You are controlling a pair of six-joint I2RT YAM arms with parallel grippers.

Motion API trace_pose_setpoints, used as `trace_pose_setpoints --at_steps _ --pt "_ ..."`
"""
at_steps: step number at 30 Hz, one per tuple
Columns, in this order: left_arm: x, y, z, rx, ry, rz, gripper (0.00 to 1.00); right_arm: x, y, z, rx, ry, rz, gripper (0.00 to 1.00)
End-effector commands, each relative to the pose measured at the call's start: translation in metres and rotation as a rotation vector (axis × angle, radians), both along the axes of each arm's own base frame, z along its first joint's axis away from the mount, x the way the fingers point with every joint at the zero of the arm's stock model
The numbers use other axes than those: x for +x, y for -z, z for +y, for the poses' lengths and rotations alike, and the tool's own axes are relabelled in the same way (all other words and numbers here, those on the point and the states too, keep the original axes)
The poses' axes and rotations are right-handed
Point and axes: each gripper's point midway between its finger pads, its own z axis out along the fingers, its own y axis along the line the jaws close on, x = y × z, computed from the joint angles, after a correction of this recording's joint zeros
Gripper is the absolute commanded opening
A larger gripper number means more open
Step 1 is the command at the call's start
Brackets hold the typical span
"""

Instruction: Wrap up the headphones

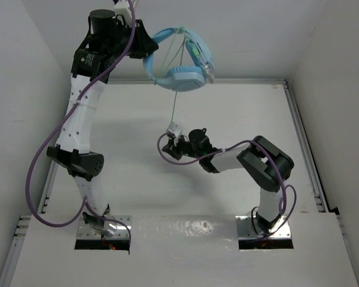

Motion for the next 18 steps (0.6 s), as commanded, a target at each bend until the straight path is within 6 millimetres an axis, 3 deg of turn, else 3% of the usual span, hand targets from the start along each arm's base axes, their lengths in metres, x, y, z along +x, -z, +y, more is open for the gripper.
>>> trace_pose_setpoints --at_steps 1,4,8,14,18 --pt "0.028 -0.046 0.032 -0.148 -0.195 -0.105 0.0 -0.052 -0.026 0.034 0.074 -0.189 0.015 0.0" --pt "0.048 -0.037 0.053 -0.11 -0.32 -0.116 0.0 -0.076 -0.036 0.044 0.08 -0.253 0.001 0.0" --pt "0.064 -0.024 0.063 -0.069 -0.386 -0.125 0.0 -0.094 -0.056 0.058 0.085 -0.319 -0.015 0.0" --pt "0.074 -0.004 0.058 -0.062 -0.374 -0.087 0.0 -0.096 -0.088 0.087 0.105 -0.379 -0.035 0.0" --pt "0.085 0.014 0.068 -0.016 -0.434 -0.074 0.0 -0.1 -0.116 0.102 0.145 -0.426 -0.062 0.0"
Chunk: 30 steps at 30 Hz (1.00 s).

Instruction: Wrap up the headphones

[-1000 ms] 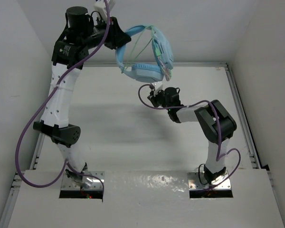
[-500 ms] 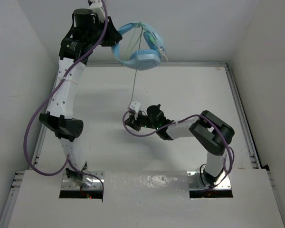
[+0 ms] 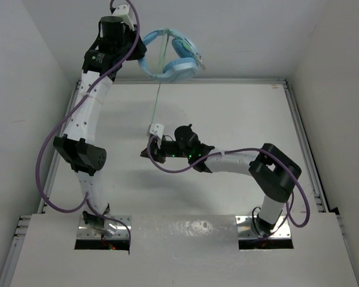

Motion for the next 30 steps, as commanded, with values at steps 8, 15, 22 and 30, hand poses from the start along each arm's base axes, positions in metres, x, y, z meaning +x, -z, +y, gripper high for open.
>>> trace_pose_setpoints --at_steps 8,15,22,30 --pt "0.032 -0.003 0.019 0.016 -0.123 -0.117 0.0 -0.024 -0.102 0.038 0.158 -0.195 -0.056 0.0" --pt "0.037 0.052 0.031 0.179 -0.123 -0.059 0.0 -0.018 -0.156 0.029 0.216 -0.162 -0.133 0.0" --pt "0.023 0.077 0.043 0.395 -0.052 -0.044 0.0 0.075 -0.177 -0.045 0.162 0.15 -0.161 0.0" --pt "0.0 0.096 0.013 0.508 0.238 -0.045 0.0 0.147 -0.188 -0.126 0.041 0.429 -0.275 0.0"
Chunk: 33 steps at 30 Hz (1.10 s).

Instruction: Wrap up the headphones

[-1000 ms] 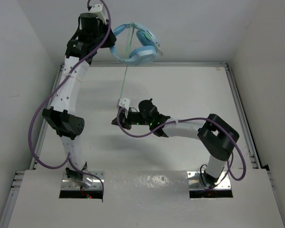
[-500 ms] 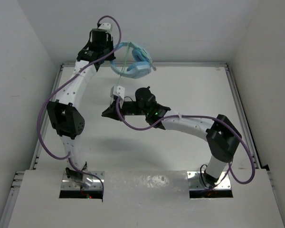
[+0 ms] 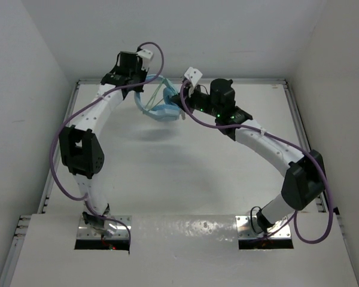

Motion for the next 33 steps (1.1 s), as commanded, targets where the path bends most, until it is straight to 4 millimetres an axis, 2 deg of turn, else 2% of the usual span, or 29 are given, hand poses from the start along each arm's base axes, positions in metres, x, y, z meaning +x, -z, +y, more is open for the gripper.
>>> trace_pose_setpoints --at_steps 1,5,9,13,14,18,22,24,25,27,28,30,33 --pt "-0.006 -0.08 -0.026 -0.029 0.198 -0.204 0.0 0.017 -0.044 -0.025 -0.021 0.099 -0.139 0.0" --pt "-0.025 -0.069 -0.042 -0.004 0.344 -0.156 0.0 0.045 -0.054 -0.061 -0.012 0.22 -0.152 0.0" --pt "-0.048 -0.061 -0.06 -0.005 0.509 -0.1 0.0 0.059 -0.06 -0.077 -0.021 0.278 -0.174 0.0" --pt "-0.073 -0.067 -0.075 -0.037 0.655 -0.079 0.0 0.075 -0.058 -0.093 -0.036 0.323 -0.166 0.0" --pt "-0.085 -0.068 -0.083 -0.067 0.713 -0.058 0.0 0.08 -0.055 -0.1 -0.037 0.338 -0.159 0.0" --pt "-0.106 -0.079 -0.089 -0.094 0.796 -0.044 0.0 0.084 -0.046 -0.105 -0.062 0.339 -0.154 0.0" --pt "-0.119 -0.087 -0.089 -0.087 0.833 -0.046 0.0 0.085 -0.036 -0.11 -0.074 0.344 -0.138 0.0" --pt "-0.124 -0.095 -0.088 -0.077 0.843 -0.069 0.0 0.089 -0.033 -0.118 -0.058 0.364 -0.124 0.0" --pt "-0.124 -0.098 -0.088 -0.078 0.842 -0.077 0.0 0.092 -0.026 -0.128 -0.051 0.382 -0.104 0.0" --pt "-0.127 -0.103 -0.087 -0.081 0.839 -0.085 0.0 0.092 -0.03 -0.135 0.003 0.392 -0.098 0.0" --pt "-0.128 -0.105 -0.088 -0.084 0.84 -0.088 0.0 0.09 -0.022 -0.137 0.005 0.39 -0.081 0.0" --pt "-0.13 -0.107 -0.088 -0.09 0.842 -0.093 0.0 0.086 -0.022 -0.136 0.008 0.37 -0.096 0.0" --pt "-0.132 -0.111 -0.09 -0.095 0.845 -0.101 0.0 0.072 -0.004 -0.127 0.003 0.285 -0.069 0.0"
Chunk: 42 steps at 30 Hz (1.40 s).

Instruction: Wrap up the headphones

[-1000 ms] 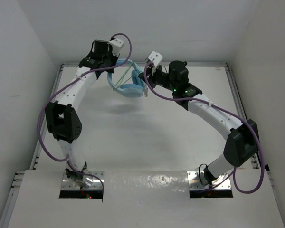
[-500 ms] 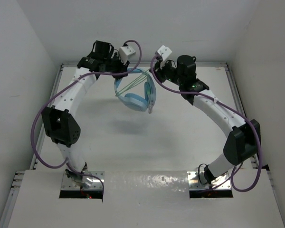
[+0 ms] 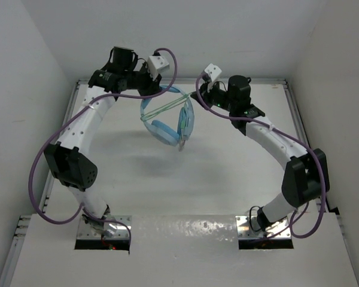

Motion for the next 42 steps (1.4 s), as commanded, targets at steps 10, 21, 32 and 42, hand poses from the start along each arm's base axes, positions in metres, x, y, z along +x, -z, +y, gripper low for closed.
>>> trace_pose_setpoints --at_steps 10,21,32,42 --pt "-0.055 -0.034 -0.003 -0.042 0.12 -0.036 0.0 -0.014 -0.021 -0.019 0.116 -0.043 -0.15 0.0" --pt "-0.064 -0.014 -0.014 -0.088 -0.012 0.185 0.0 -0.036 0.007 -0.009 0.159 -0.142 -0.094 0.23" --pt "-0.069 -0.008 -0.003 -0.055 -0.094 0.233 0.0 -0.048 0.057 -0.015 0.119 -0.124 0.023 0.55" --pt "-0.065 -0.007 0.006 -0.056 -0.179 0.227 0.0 -0.068 0.107 -0.029 0.01 -0.097 0.134 0.72"
